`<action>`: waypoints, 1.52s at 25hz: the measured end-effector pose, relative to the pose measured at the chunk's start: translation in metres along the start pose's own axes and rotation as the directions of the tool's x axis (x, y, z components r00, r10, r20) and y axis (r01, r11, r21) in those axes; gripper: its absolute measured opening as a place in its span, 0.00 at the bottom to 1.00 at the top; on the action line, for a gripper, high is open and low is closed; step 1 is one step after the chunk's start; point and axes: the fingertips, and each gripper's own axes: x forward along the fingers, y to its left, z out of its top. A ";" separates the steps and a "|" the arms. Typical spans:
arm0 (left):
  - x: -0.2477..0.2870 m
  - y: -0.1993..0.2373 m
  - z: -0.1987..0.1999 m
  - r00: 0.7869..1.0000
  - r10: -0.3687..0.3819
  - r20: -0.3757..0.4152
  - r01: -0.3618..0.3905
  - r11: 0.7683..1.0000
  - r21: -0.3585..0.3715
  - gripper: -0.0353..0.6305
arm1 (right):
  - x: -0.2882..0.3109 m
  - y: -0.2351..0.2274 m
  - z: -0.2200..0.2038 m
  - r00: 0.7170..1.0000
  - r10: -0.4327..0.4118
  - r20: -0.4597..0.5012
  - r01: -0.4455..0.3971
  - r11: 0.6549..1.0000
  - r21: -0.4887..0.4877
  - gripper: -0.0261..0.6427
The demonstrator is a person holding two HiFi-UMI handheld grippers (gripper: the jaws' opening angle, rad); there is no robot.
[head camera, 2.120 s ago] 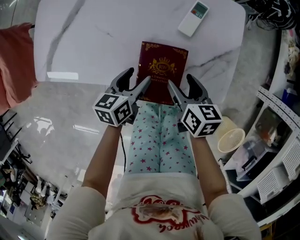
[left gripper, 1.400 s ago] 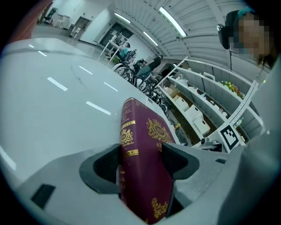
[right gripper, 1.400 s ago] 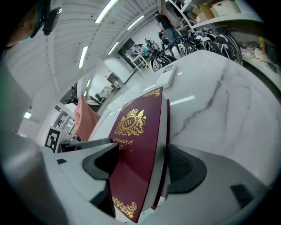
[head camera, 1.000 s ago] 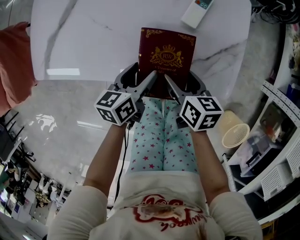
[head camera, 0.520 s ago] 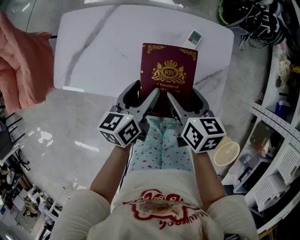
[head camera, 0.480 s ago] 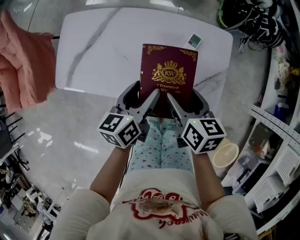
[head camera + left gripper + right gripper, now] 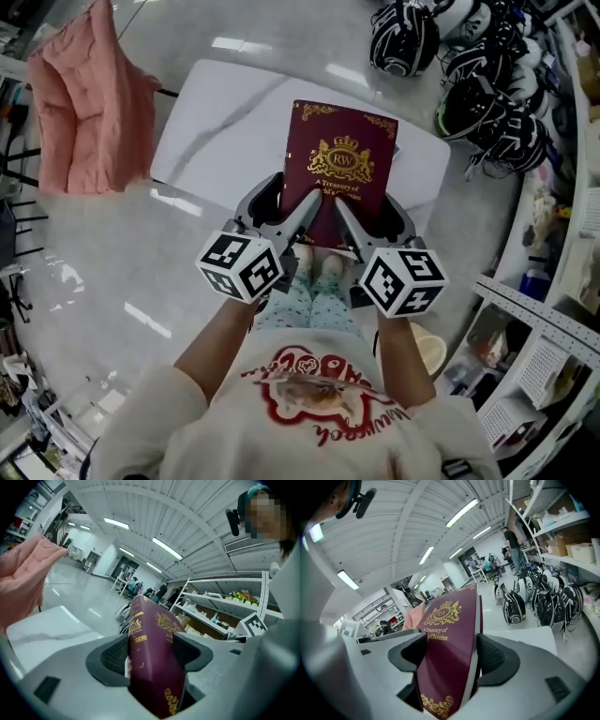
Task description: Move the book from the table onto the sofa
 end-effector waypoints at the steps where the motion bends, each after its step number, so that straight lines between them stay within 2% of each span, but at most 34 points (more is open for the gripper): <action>1: -0.005 -0.004 0.010 1.000 -0.002 0.018 0.002 1.000 0.008 0.49 | -0.003 0.007 0.009 1.000 0.007 0.008 -0.007 1.000 -0.017 0.52; 6: -0.030 -0.018 0.062 0.994 0.018 0.105 -0.022 0.999 0.036 0.49 | -0.013 0.047 0.051 0.997 0.060 0.044 -0.057 0.996 -0.071 0.52; 10: -0.047 -0.027 0.088 0.984 0.044 0.173 -0.053 0.997 0.049 0.49 | -0.018 0.069 0.073 0.992 0.113 0.062 -0.105 0.988 -0.116 0.52; 17: -0.074 -0.023 0.107 0.954 0.112 0.277 -0.124 0.992 0.028 0.49 | -0.013 0.100 0.086 0.980 0.197 0.033 -0.187 0.963 -0.195 0.52; 21: -0.087 -0.020 0.110 0.927 0.177 0.331 -0.192 0.981 0.014 0.49 | -0.010 0.112 0.086 0.965 0.263 0.007 -0.255 0.943 -0.216 0.52; 24: -0.094 -0.020 0.104 0.891 0.255 0.376 -0.273 0.962 -0.004 0.49 | -0.005 0.113 0.082 0.941 0.337 -0.035 -0.336 0.913 -0.230 0.52; 26: -0.115 -0.009 0.099 0.860 0.311 0.404 -0.327 0.944 -0.031 0.49 | 0.003 0.132 0.069 0.920 0.385 -0.074 -0.392 0.887 -0.243 0.52; 33: -0.224 0.023 0.094 0.732 0.473 0.491 -0.479 0.869 -0.123 0.49 | 0.008 0.232 0.022 0.831 0.525 -0.181 -0.556 0.785 -0.273 0.52; 38: -0.276 0.041 0.095 0.648 0.542 0.535 -0.536 0.824 -0.186 0.49 | 0.015 0.284 0.003 0.775 0.587 -0.236 -0.632 0.717 -0.293 0.52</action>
